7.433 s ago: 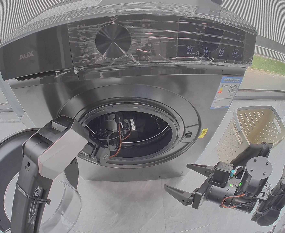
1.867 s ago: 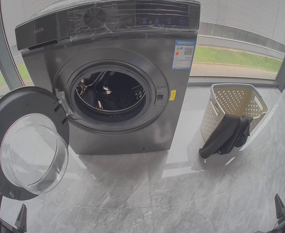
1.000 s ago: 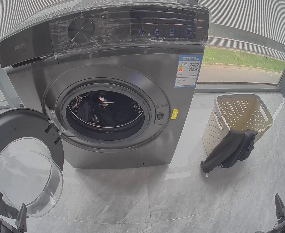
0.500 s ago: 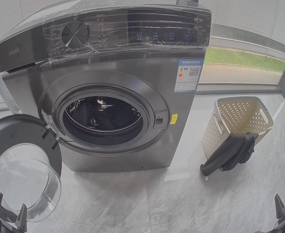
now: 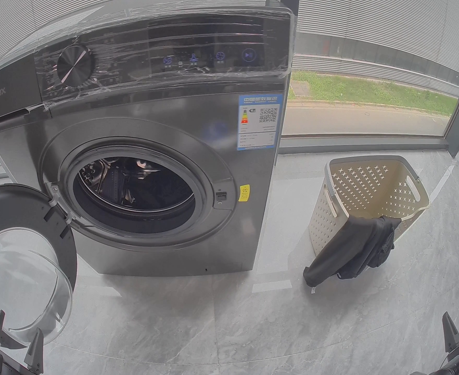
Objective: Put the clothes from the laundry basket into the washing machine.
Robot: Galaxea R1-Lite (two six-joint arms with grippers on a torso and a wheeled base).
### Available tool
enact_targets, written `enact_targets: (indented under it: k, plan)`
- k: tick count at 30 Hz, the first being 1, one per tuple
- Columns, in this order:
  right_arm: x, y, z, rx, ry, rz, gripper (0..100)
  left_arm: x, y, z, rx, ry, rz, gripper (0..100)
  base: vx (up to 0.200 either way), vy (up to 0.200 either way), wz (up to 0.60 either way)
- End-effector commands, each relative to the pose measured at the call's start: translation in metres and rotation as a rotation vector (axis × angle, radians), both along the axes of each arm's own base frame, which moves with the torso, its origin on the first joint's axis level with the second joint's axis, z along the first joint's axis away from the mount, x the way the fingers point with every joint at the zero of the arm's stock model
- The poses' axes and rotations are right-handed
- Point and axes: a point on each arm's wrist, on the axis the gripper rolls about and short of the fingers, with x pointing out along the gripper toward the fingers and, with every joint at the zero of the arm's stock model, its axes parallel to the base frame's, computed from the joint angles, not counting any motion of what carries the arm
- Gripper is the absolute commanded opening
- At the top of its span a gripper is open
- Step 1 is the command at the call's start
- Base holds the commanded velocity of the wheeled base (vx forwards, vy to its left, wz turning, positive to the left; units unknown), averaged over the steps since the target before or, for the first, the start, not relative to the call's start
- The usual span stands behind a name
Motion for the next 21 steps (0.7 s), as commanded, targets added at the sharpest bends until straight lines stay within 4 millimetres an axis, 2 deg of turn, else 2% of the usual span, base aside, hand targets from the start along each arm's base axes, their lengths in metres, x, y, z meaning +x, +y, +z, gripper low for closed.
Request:
enact_targets:
  k: [1, 12, 21]
  plan:
    - [0.0009, 0.0000, -0.0041, -0.001, 0.012, 0.000, 100, 0.0003, 0.0000, -0.0051, -0.001, 0.004, 0.000, 100, 0.000, -0.200, 0.00]
    - [0.0009, 0.0000, -0.0039, 0.001, 0.011, -0.001, 100, 0.0003, 0.0000, -0.0051, 0.002, 0.004, 0.000, 100, 0.000, -0.200, 0.00]
    - [0.0009, 0.0000, -0.0041, -0.001, 0.012, 0.000, 100, 0.0003, 0.0000, -0.0051, -0.001, 0.004, 0.000, 100, 0.000, 0.000, 0.00]
